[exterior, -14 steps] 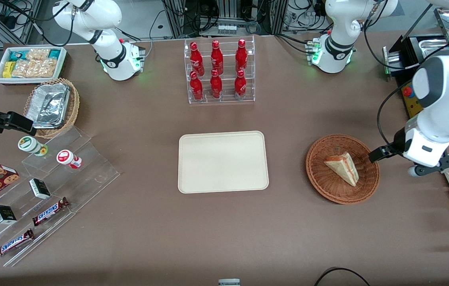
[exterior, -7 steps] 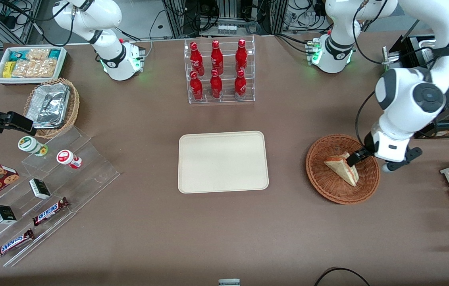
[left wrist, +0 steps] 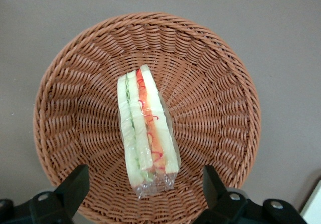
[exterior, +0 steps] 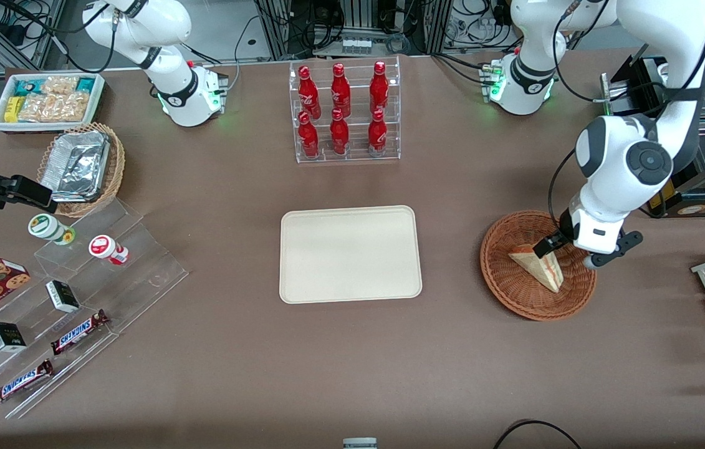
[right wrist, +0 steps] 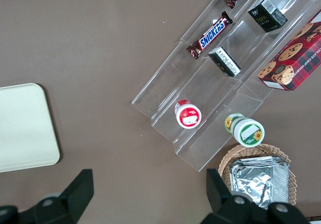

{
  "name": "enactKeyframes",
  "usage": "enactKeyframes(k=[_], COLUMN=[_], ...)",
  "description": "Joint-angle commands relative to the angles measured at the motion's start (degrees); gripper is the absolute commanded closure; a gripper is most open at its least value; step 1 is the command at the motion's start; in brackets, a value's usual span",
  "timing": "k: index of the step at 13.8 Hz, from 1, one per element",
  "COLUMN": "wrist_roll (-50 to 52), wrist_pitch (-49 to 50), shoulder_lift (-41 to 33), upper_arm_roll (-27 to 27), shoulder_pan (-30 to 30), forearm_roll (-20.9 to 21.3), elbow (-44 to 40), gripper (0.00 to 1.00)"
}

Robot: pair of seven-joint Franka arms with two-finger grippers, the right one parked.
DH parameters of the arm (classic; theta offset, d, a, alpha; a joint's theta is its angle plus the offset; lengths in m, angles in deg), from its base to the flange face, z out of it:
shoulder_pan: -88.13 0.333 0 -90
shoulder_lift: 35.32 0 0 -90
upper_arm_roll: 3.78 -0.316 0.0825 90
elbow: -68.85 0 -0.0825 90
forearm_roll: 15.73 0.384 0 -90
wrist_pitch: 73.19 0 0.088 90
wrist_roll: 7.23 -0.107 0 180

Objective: Place sandwich from basket to tray
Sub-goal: 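Close the left gripper on the wrapped sandwich and lift it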

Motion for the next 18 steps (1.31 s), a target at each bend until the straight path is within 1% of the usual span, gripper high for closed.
enactKeyframes(k=[1, 15, 16, 17, 18], wrist_roll=[1.0, 1.4, 1.4, 1.3, 1.4], wrist_pitch=[-2.5, -5.8, -5.8, -5.6, -5.5], shoulder_lift=[1.8, 7.4, 7.4, 7.4, 7.4], upper_arm_roll=[0.1, 0.3, 0.3, 0.4, 0.4], shoulder_pan=[0.0, -0.1, -0.1, -0.1, -0.1], forearm_roll=[-0.4, -0.4, -0.4, -0.4, -0.4], elbow=[0.1, 0.2, 0.2, 0.2, 0.1], gripper=[0.00, 0.01, 0.06, 0.14, 0.26])
